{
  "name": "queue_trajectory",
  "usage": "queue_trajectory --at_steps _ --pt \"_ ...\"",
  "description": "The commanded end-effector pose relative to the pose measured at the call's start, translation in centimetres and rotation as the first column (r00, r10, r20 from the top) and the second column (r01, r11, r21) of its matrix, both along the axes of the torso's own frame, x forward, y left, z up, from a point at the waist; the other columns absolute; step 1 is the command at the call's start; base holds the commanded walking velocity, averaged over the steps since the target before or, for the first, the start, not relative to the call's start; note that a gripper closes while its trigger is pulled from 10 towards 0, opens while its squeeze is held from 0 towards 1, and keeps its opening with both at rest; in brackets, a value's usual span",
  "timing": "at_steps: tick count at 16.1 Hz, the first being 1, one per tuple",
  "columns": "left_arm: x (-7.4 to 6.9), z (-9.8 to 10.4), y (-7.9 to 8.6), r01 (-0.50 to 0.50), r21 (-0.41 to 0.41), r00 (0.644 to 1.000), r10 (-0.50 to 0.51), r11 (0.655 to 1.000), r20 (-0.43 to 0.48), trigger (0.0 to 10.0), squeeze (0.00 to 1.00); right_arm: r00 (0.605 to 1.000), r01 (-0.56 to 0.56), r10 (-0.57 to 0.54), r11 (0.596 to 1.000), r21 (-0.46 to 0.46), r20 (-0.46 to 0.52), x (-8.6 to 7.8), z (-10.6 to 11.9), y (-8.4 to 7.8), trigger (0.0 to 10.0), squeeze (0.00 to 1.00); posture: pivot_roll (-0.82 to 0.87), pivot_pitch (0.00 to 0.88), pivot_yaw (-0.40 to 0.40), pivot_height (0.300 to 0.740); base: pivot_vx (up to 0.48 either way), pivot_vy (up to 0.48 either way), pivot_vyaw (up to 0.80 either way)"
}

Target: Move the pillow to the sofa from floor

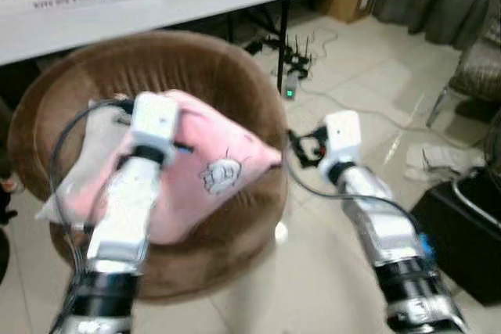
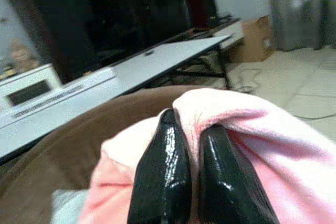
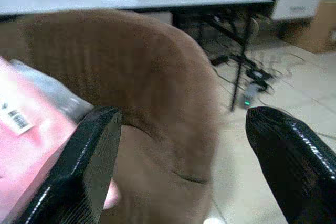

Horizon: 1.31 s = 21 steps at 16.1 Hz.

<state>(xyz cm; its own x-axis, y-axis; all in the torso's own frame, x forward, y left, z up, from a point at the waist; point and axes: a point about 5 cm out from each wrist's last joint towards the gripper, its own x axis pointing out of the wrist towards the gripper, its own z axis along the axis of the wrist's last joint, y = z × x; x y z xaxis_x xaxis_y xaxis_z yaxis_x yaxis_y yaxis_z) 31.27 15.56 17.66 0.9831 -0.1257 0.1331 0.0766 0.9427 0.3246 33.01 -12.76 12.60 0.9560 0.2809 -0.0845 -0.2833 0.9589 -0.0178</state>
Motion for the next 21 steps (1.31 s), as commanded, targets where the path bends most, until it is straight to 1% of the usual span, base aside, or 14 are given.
queue_trajectory --at_steps 1,8,9,10,12,13,15,16,17,18,20,21 --pt "0.2 1.3 0.3 -0.001 0.011 0.999 0.000 1.000 0.053 10.0 0.00 1.000 0.001 -0.001 1.000 0.011 0.013 0.2 0.4 0.3 10.0 0.00 0.06 0.000 0.018 0.740 0.349 0.000 0.00" --pt "0.5 1.2 0.0 0.019 0.012 0.999 -0.020 1.000 0.045 10.0 0.00 1.000 0.014 -0.014 1.000 0.008 0.011 0.2 0.3 0.3 10.0 0.00 0.05 0.000 0.021 0.740 0.350 0.000 0.00" --pt "0.5 1.2 -0.1 0.033 -0.006 0.998 -0.033 0.999 0.047 10.0 0.00 1.000 0.013 -0.013 1.000 0.006 0.011 0.3 0.3 0.3 10.0 0.00 0.05 0.000 0.018 0.740 0.277 0.000 0.00" --pt "0.4 1.2 -0.6 0.079 -0.050 0.996 -0.076 0.996 0.049 10.0 0.00 1.000 0.012 -0.012 1.000 0.004 0.010 0.3 0.3 0.3 10.0 0.00 0.05 0.000 0.018 0.740 0.000 0.000 0.00" --pt "0.3 0.8 -1.8 0.159 -0.034 0.987 -0.158 0.987 0.017 10.0 0.00 1.000 0.001 -0.001 1.000 -0.009 0.015 0.2 0.3 0.4 10.0 0.00 0.06 0.000 0.011 0.740 0.000 0.000 0.00" --pt "0.3 0.7 -2.1 0.185 -0.022 0.983 -0.185 0.982 0.008 10.0 0.00 1.000 -0.005 0.005 1.000 -0.011 0.019 0.2 0.4 0.5 10.0 0.00 0.06 0.000 0.011 0.740 0.000 0.000 0.00" --pt "0.2 0.2 -2.5 0.235 -0.002 0.972 -0.235 0.972 -0.022 10.0 0.00 0.998 -0.056 0.057 0.998 -0.010 0.039 0.1 0.7 0.7 10.0 0.00 0.06 0.000 0.013 0.740 0.000 0.000 0.00" --pt "0.3 -0.1 -2.7 0.253 0.003 0.967 -0.252 0.968 -0.041 10.0 0.00 0.989 -0.133 0.134 0.991 -0.018 0.061 -0.2 1.1 1.0 10.0 0.00 0.06 0.000 0.013 0.740 0.000 0.000 0.00" --pt "0.9 -0.3 -2.6 0.233 0.021 0.971 -0.231 0.972 -0.066 10.0 0.00 0.972 -0.220 0.222 0.975 -0.032 0.076 -0.6 1.4 1.2 10.0 0.00 0.06 0.000 0.013 0.740 0.000 0.000 0.00" --pt "1.3 -0.4 -2.4 0.218 0.028 0.973 -0.216 0.975 -0.080 10.0 0.00 0.962 -0.258 0.261 0.965 -0.049 0.080 -0.7 1.6 1.3 10.0 0.00 0.05 0.000 0.014 0.740 0.000 0.000 0.00" --pt "3.1 -1.2 -1.9 0.159 0.050 0.975 -0.149 0.986 -0.163 10.0 0.00 0.910 -0.401 0.412 0.905 -0.140 0.052 -1.3 1.7 1.2 10.0 0.00 0.05 0.000 0.016 0.740 0.000 0.000 0.00" --pt "3.7 -1.6 -1.8 0.142 0.044 0.971 -0.131 0.989 -0.198 10.0 0.00 0.899 -0.423 0.436 0.889 -0.177 0.040 -1.4 1.6 1.0 10.0 0.00 0.04 0.000 0.016 0.740 0.000 0.000 0.00"
